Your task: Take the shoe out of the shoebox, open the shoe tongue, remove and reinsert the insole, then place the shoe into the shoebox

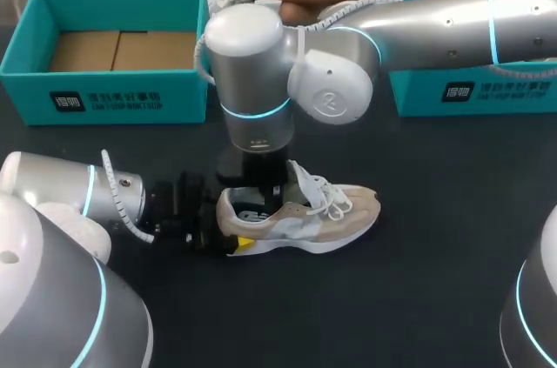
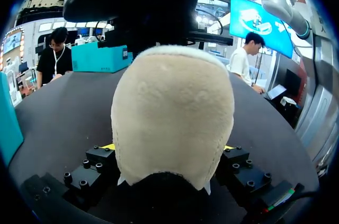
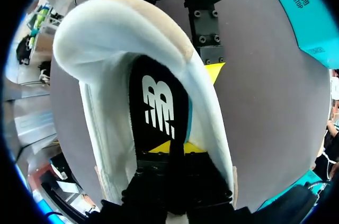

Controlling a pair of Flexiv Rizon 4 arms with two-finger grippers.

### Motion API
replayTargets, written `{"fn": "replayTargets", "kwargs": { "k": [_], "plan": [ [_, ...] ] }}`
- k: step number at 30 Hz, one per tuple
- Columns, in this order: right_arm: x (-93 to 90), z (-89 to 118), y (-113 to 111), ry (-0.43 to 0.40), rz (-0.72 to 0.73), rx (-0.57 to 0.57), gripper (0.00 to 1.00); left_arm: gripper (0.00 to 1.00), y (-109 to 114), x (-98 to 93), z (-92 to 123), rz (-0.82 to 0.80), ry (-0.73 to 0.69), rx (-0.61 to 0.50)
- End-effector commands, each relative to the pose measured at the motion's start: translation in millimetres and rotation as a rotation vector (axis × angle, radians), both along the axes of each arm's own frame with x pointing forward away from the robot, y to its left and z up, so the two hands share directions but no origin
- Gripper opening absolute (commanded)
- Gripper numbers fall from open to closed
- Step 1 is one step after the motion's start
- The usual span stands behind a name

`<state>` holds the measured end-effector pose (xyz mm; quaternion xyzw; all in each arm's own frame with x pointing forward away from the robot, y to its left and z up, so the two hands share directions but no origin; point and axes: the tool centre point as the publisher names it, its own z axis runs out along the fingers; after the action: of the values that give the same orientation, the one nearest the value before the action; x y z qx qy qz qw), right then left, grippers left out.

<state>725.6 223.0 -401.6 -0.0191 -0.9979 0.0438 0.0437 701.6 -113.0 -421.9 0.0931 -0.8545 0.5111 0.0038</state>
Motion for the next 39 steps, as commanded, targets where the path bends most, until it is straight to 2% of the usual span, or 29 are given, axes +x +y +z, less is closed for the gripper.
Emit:
{"fn": "replayTargets", "kwargs": {
  "k": [1, 11, 14, 20, 27, 39],
  "plan": [
    [-12.7, -6, -6, -0.006, -0.03, 0.016, 0.0, 0.0, 1, -1.4, -9, 0.002, 0.001, 0.003],
    [-14.5, 45, -41, -0.124, -0.204, 0.164, 0.0, 0.0, 1, -1.4, -9, 0.002, 0.001, 0.003],
    [-10.5, 59, -48, -0.161, -0.215, 0.165, 0.0, 0.0, 1, -1.4, -9, 0.002, 0.001, 0.003],
    [-0.4, 71, -55, -0.186, -0.219, 0.163, 0.0, 0.0, 1, -1.4, -9, 0.002, 0.001, 0.003],
    [2.7, 76, -44, -0.178, -0.187, 0.201, 0.0, 0.0, 1, -1.4, -9, 0.002, 0.001, 0.003],
    [-1.6, 88, 3, -0.084, -0.033, 0.313, 0.0, 0.0, 1, -1.4, -9, 0.002, 0.001, 0.003]
  ]
}}
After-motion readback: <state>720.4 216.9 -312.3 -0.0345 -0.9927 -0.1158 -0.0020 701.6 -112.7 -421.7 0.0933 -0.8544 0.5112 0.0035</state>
